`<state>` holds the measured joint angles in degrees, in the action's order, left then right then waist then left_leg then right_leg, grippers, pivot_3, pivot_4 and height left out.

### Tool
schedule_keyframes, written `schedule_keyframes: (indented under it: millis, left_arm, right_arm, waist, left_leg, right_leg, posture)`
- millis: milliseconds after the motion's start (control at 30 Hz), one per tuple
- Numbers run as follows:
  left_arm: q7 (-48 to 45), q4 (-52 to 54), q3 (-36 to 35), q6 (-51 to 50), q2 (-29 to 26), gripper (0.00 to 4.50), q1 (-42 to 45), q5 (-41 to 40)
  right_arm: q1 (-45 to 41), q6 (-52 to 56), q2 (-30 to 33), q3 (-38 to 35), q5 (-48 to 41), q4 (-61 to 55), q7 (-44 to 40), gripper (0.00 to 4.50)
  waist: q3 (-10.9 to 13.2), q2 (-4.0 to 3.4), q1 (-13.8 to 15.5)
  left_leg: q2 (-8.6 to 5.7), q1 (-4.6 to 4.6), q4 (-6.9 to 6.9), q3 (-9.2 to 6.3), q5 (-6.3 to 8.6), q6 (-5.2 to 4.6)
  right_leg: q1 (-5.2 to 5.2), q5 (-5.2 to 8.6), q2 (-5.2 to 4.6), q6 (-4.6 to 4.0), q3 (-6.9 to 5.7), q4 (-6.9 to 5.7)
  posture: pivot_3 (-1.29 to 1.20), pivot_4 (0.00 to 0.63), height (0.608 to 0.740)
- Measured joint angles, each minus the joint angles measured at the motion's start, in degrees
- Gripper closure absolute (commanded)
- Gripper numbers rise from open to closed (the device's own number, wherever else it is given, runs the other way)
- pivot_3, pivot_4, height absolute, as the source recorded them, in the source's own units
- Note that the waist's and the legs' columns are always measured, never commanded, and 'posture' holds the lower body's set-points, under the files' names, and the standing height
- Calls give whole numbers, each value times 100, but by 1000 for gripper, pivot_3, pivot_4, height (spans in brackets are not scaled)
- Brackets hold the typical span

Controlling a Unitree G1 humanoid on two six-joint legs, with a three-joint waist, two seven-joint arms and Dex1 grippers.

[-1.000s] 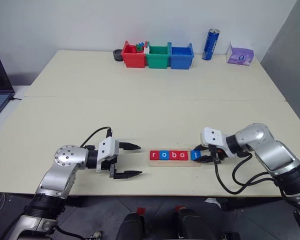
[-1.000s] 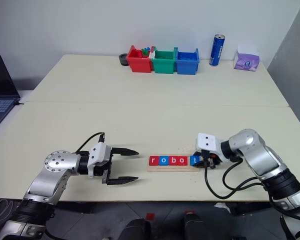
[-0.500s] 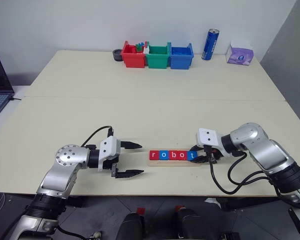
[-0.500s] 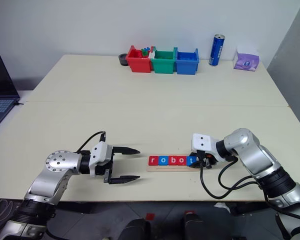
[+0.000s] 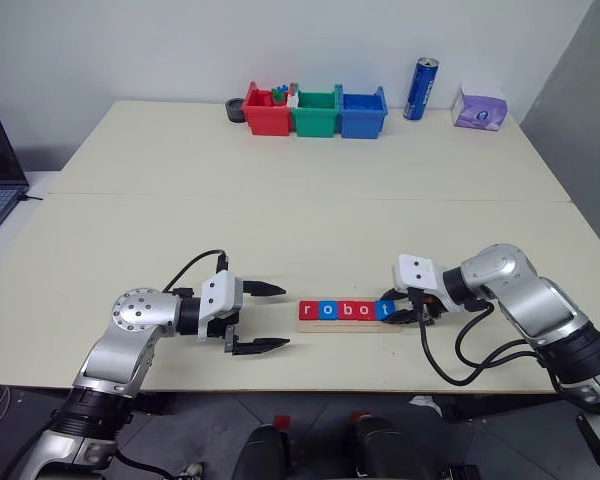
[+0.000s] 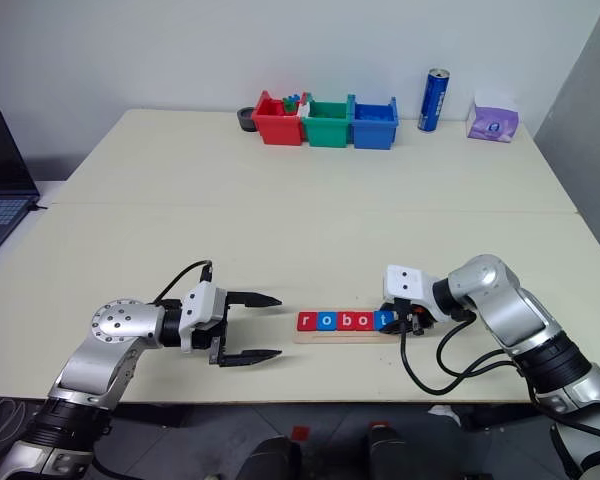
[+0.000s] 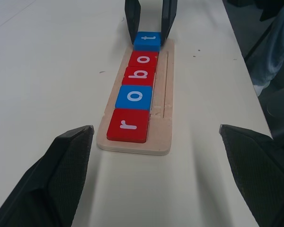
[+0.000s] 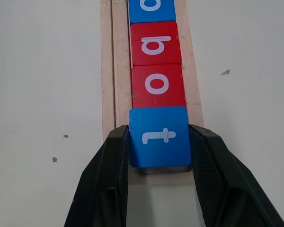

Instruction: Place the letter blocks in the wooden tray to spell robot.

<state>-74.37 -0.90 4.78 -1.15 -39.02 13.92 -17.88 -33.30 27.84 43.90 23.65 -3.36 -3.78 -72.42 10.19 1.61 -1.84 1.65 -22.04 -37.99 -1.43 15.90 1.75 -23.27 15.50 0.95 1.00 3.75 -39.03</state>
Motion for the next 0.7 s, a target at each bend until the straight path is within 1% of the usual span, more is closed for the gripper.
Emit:
schedule_keyframes:
  millis: [333, 400, 467, 600, 633, 700]
  left_arm:
    - [58, 129, 0, -192, 0, 0, 18, 0]
    - [78, 142, 0, -219, 0, 0, 18, 0]
    - [105, 161, 0, -224, -1, 0, 14, -1]
    - [113, 268, 0, -225, -3, 0, -8, -5]
    - [113, 268, 0, -224, -4, 0, -14, -4]
    - [112, 268, 0, -223, -4, 0, -46, -5]
  right_arm:
    - [-12, 59, 0, 0, 0, -4, -4, 3044]
    - [-13, 59, 0, 0, 2, -4, -8, 2323]
    - [-13, 59, 0, 12, 10, 9, -8, 1708]
    - [-13, 60, -4, 14, 9, 9, -5, 247]
    - [-13, 60, -5, 14, 8, 9, -3, 38]
    - [-15, 76, -8, 13, 2, 9, -3, 38]
  waist:
    - [0, 0, 1]
    - [0, 0, 1]
    - [0, 0, 1]
    - [0, 0, 1]
    - [0, 0, 1]
    - [0, 0, 0]
  left_leg:
    - [0, 0, 0, 0, 0, 0]
    - [0, 0, 0, -1, 0, 0]
    - [0, 0, 0, -1, 0, 0]
    - [0, 0, 0, 0, 0, 0]
    - [0, 0, 0, 0, 0, 0]
    - [0, 0, 0, 0, 0, 0]
  right_leg:
    - [0, 0, 0, 0, 0, 0]
    - [0, 0, 0, 0, 0, 0]
    - [0, 0, 0, 0, 0, 0]
    - [0, 0, 0, 0, 0, 0]
    - [0, 0, 0, 0, 0, 0]
    - [0, 0, 0, 0, 0, 0]
  posture:
    - [0, 150, 740]
    - [0, 150, 740]
    - [0, 150, 740]
    - [0, 150, 740]
    - [0, 150, 740]
    - [0, 150, 740]
